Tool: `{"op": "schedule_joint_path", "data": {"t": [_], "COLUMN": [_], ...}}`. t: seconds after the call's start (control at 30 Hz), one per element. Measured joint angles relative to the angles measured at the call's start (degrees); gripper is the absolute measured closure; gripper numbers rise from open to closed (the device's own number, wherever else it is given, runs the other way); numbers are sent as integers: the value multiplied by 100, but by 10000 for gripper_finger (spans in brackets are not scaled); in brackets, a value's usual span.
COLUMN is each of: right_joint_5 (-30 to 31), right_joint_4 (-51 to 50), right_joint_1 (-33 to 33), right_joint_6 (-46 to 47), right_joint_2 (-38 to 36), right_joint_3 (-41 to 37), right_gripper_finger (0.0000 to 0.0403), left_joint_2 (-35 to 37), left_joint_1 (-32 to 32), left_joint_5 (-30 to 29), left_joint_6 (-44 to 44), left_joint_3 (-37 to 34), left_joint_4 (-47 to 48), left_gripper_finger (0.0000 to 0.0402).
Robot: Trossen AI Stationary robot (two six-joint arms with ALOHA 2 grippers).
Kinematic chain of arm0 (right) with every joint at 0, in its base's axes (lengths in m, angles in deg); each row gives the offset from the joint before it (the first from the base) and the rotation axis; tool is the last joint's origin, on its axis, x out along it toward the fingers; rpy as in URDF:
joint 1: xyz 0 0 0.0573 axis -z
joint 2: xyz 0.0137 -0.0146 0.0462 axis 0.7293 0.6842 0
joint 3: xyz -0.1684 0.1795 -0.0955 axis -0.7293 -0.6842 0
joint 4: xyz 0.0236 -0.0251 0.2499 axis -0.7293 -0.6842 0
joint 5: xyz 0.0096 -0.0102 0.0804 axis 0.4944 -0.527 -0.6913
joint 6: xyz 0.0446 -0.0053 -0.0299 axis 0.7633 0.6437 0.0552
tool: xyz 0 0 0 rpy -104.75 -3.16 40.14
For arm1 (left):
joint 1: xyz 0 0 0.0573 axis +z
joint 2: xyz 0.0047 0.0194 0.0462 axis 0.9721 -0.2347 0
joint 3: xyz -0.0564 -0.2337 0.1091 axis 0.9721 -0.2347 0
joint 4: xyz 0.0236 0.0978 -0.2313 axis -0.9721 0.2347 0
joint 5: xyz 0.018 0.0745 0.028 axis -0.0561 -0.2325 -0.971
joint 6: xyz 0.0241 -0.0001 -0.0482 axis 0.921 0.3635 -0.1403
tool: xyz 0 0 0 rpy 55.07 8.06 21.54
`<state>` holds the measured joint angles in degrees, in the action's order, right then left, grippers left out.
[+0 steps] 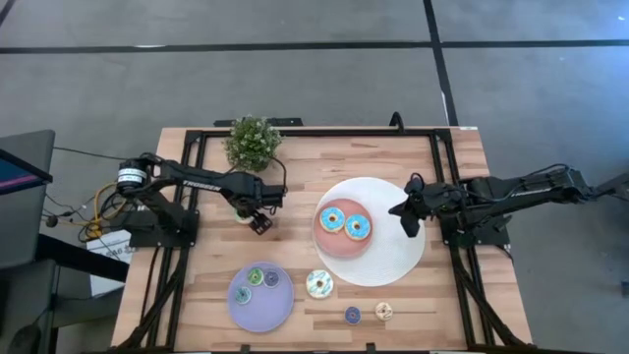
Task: Pick & Place donuts
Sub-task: Put the large light green donut on the light pink plate
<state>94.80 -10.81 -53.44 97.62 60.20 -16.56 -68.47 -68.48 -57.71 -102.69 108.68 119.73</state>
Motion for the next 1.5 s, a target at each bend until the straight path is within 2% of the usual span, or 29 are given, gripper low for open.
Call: {"op": "schedule_joint_path", "data": {"t": [0.2,0.53,0.97,1.23,1.5], "right_joint_5": [25,43,41,159,165], "right_joint_4": [20,20,47,46,50], "right_joint_1": [0,0,0,0,2], "right_joint_6": [2,0,0,-2,-2], "right_joint_2": [0,0,0,0,0], "right_joint_3": [0,2,2,2,2], "right_gripper_finger": [403,403,403,403,403], "left_joint_2": [0,2,2,2,4], "left_joint_1": [130,123,127,127,22], "left_joint_5": [293,311,311,319,538], "left_joint_6": [80,101,-118,-229,-323], "left_joint_3": [-223,-219,-217,-169,441], "left_joint_4": [-281,-462,-547,-532,-499], "left_gripper_finger": [113,120,246,294,318]}}
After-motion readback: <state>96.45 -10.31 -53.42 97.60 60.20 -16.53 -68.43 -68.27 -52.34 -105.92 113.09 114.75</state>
